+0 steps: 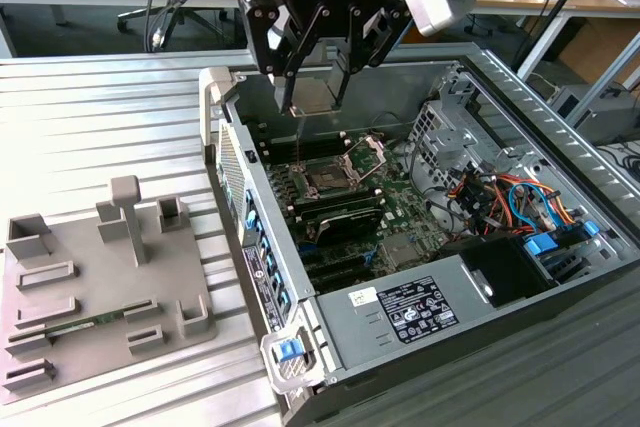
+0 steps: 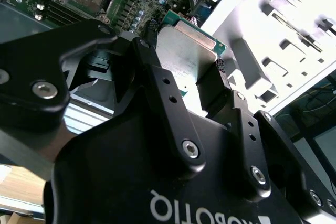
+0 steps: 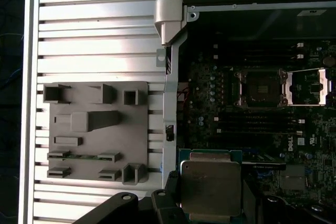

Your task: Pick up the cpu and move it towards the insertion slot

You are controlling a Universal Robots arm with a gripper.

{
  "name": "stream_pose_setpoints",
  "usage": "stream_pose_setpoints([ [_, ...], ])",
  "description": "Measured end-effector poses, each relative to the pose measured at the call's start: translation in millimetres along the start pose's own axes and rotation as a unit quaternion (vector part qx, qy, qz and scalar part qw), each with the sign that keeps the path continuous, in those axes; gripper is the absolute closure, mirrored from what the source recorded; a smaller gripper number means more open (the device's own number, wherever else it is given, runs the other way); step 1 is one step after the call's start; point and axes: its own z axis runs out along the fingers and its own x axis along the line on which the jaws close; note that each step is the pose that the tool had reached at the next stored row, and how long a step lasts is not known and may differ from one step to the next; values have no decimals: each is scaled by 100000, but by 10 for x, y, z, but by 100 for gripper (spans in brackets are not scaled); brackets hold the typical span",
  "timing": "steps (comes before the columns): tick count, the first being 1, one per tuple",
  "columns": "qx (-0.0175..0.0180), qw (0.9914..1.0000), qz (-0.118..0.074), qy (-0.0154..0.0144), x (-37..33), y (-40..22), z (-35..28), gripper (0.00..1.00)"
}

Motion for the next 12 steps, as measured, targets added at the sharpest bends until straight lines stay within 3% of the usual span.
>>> stream_pose_setpoints([
  [12,7,100000,0,-2,-33,-1,15,45],
])
